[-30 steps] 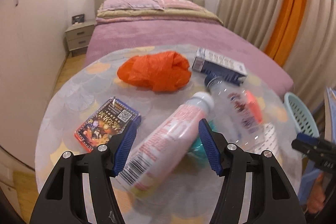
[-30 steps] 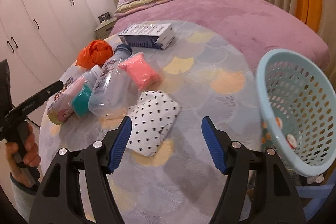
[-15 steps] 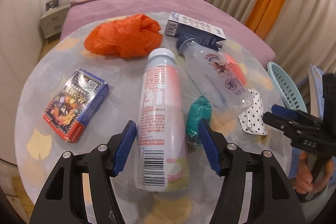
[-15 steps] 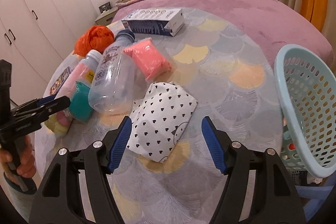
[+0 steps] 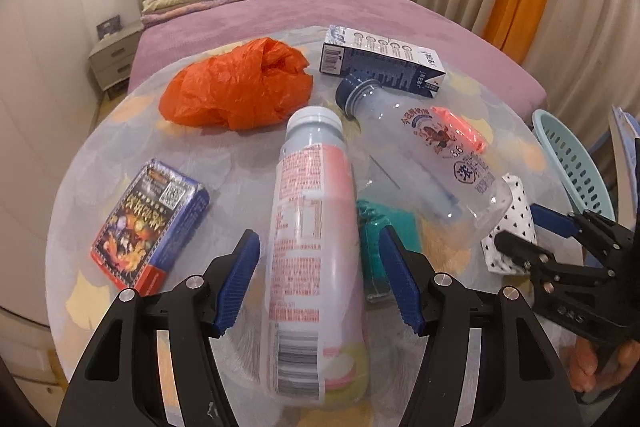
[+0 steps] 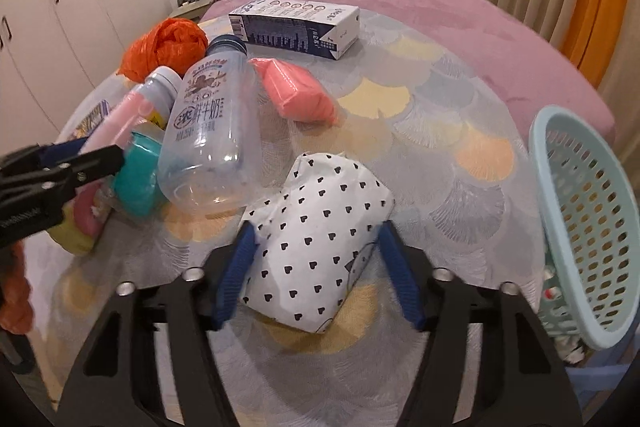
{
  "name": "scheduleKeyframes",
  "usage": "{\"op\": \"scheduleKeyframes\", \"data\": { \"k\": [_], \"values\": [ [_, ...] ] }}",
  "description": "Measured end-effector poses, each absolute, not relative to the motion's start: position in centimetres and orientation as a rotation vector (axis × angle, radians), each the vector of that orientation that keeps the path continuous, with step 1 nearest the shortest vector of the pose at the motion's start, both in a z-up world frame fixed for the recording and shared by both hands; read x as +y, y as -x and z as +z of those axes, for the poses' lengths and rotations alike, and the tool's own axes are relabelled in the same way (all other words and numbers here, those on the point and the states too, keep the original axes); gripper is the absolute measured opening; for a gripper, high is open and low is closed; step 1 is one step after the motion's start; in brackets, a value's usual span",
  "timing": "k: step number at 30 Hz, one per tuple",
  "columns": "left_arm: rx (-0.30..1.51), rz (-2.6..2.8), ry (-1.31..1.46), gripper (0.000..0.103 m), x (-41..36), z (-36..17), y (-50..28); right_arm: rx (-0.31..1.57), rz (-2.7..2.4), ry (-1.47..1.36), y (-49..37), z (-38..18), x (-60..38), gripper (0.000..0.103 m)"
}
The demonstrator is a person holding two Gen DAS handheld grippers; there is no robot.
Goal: Collect trash
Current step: 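Grasp the pink-white bottle with the left tool while the right tool grasps the polka-dot napkin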
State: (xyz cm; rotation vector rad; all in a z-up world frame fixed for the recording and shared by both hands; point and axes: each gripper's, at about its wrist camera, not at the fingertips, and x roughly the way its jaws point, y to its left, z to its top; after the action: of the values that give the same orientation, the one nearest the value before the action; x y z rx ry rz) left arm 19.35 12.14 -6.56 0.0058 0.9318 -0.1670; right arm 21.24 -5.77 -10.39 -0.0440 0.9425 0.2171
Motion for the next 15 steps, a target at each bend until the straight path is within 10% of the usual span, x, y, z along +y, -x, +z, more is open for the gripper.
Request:
{"op": "scheduleKeyframes", "data": {
  "k": [15],
  "values": [
    [1.033, -0.133, -0.02, 0.054, 13.1, -7.8, -19.2, 0.928, 0.256, 0.063, -20.9, -10.2, -5.4, 0.031]
  ]
}}
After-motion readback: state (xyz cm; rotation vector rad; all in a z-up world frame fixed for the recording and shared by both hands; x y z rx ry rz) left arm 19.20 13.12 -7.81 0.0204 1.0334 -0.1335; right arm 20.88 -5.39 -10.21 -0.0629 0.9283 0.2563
